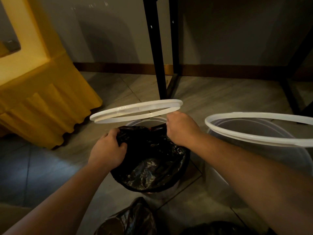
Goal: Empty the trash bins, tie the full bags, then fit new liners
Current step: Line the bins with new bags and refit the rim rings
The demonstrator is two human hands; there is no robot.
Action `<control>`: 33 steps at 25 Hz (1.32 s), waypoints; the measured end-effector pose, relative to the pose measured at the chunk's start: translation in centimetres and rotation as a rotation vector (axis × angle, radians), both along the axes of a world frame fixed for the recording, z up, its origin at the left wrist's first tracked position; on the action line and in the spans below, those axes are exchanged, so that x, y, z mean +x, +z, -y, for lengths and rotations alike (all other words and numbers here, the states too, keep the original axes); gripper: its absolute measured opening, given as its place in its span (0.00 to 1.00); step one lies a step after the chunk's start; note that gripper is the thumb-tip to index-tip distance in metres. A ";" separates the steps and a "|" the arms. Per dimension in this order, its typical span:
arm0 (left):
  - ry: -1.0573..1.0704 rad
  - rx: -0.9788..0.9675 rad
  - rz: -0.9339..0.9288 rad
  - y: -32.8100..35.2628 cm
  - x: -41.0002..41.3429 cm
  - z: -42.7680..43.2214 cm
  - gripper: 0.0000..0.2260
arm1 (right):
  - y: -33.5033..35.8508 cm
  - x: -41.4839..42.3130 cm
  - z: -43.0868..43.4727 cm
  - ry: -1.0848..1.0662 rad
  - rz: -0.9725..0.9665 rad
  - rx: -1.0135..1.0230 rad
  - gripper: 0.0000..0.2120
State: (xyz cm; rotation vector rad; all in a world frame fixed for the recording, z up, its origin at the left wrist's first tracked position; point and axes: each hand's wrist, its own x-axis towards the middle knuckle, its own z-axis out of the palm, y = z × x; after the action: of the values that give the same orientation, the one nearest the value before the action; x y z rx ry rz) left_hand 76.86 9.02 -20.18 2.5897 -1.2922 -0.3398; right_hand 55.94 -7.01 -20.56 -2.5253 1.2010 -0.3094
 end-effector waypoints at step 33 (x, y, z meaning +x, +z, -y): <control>-0.116 0.055 0.026 -1.1 1.3 6.4 0.24 | -1.5 1.8 1.9 -0.077 0.273 0.126 0.14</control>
State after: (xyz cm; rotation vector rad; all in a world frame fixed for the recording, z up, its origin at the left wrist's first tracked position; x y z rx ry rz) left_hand 78.18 2.62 -21.29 2.5773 -1.4664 -0.3676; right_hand 57.75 -8.88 -22.09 -2.2474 1.1711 -0.5589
